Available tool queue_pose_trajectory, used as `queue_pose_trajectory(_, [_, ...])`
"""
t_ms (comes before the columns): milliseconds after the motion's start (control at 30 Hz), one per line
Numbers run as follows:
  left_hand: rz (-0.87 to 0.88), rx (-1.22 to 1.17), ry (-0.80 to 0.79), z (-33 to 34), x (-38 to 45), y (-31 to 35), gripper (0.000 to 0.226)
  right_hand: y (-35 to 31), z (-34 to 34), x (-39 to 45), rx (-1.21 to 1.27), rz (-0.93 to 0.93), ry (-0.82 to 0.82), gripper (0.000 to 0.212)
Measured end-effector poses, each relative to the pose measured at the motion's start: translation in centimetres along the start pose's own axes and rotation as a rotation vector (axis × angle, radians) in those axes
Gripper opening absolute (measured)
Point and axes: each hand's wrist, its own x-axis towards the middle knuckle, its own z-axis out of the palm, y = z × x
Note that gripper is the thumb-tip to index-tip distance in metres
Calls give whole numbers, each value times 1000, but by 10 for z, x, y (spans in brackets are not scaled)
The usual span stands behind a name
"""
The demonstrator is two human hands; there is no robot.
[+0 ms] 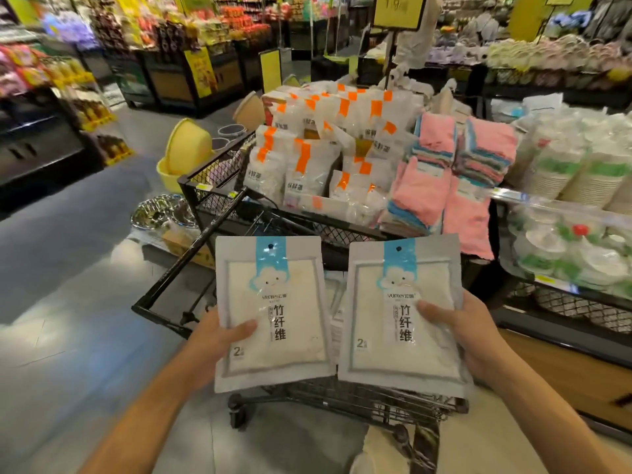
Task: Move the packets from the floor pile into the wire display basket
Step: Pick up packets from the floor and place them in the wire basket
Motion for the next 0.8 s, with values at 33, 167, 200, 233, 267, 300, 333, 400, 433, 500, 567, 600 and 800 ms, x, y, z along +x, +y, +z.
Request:
queue_pose_trajectory(33, [-14, 13, 17, 1, 11, -1, 40, 4, -1, 12, 15, 3, -2, 51])
queue_pose_trajectory(167, [-70, 48, 81, 8, 66, -5, 40, 16, -3, 62, 28, 32, -6, 70])
queue_pose_trajectory(200, [-82, 54, 86, 11, 81, -5, 41, 17, -4, 76, 28, 39, -5, 64])
queue_pose_trajectory(233, [-91, 62, 86, 14, 95, -4, 42, 18, -6, 90, 30, 41, -7, 57])
queue_pose_trajectory(267, [-99, 64, 88, 18, 108, -4, 42, 18, -7, 103, 29, 51, -2, 52])
queue_pose_trajectory(300, [-104, 61, 98, 21, 122, -4, 42, 19, -9, 118, 26, 62, 4, 49])
queue_pose_trajectory(333, [-107, 54, 110, 23, 137, -5, 43, 19, -10, 132, 31, 73, 7, 46])
queue_pose_trajectory(400, [-113, 57, 124, 26, 164, -8, 44, 20, -14, 159, 28, 94, 14, 42])
queue_pose_trajectory(433, [-118, 69, 132, 28, 174, -11, 43, 22, -16, 171, 16, 101, 26, 41])
queue_pose_trajectory(500, [-132, 82, 171, 32, 193, -19, 40, 31, -21, 191, 11, 127, 62, 43])
queue_pose_trajectory(567, [-131, 106, 234, 37, 210, -29, 37, 46, -26, 206, 10, 168, 108, 45])
queue_pose_trajectory(600, [-127, 130, 257, 37, 220, -35, 37, 54, -28, 213, 2, 186, 125, 45])
queue_pose_trajectory(800, [-240, 241, 269, 33, 285, -76, 27, 106, -29, 248, -39, 303, 220, 41])
